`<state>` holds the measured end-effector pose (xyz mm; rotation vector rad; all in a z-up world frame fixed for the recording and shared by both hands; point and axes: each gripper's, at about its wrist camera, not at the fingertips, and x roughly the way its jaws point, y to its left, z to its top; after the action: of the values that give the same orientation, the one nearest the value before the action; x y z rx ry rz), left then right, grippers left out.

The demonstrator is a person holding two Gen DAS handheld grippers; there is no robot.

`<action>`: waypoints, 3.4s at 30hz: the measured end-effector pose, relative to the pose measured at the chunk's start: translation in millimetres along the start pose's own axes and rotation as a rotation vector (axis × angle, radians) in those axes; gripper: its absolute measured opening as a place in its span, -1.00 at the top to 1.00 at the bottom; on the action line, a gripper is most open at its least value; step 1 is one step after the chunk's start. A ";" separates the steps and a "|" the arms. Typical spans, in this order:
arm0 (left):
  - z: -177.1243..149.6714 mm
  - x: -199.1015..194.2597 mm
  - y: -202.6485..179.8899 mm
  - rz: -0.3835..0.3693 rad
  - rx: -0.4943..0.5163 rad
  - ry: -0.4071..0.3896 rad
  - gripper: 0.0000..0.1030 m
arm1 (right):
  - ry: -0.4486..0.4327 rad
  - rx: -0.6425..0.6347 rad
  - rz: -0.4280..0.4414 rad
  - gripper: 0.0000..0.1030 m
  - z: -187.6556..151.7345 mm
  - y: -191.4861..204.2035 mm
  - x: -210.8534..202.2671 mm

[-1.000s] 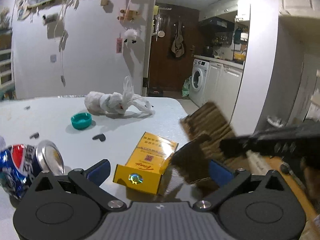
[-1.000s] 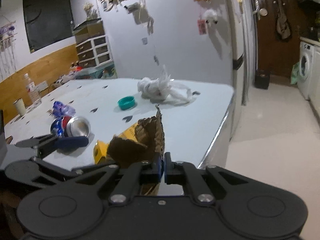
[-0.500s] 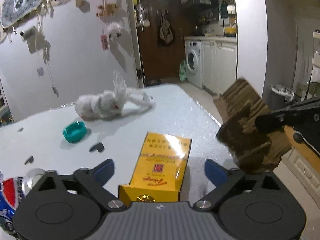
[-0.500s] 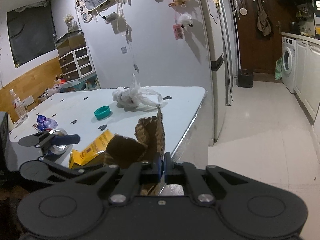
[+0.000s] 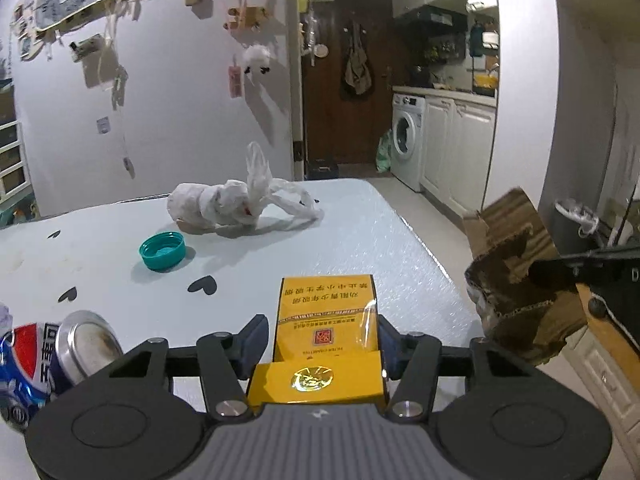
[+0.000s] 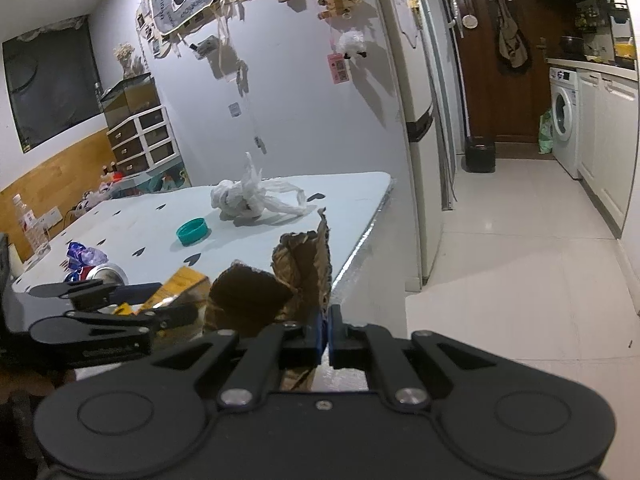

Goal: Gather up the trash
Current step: 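Carry the yellow box and brown cardboard over the trash bin, then open both tools to drop the box and cardboard into the bin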

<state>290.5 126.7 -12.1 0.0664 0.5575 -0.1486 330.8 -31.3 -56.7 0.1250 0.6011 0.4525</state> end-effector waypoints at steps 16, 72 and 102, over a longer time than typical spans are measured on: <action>-0.5 -29.4 -79.2 -0.003 -0.001 -0.038 -0.09 | -0.050 0.035 -0.087 0.94 -15.6 -39.5 -55.2; -100.3 231.0 -252.7 -0.174 -0.072 0.508 -0.09 | 0.381 0.219 -0.486 0.94 -159.8 -257.2 37.2; -166.7 316.2 -236.1 -0.135 -0.085 0.773 -0.10 | 0.576 0.297 -0.407 0.77 -209.6 -292.4 134.5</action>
<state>431.2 -127.9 -326.6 0.0002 1.3407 -0.2310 418.6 -236.4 -369.3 0.1512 1.2312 -0.0101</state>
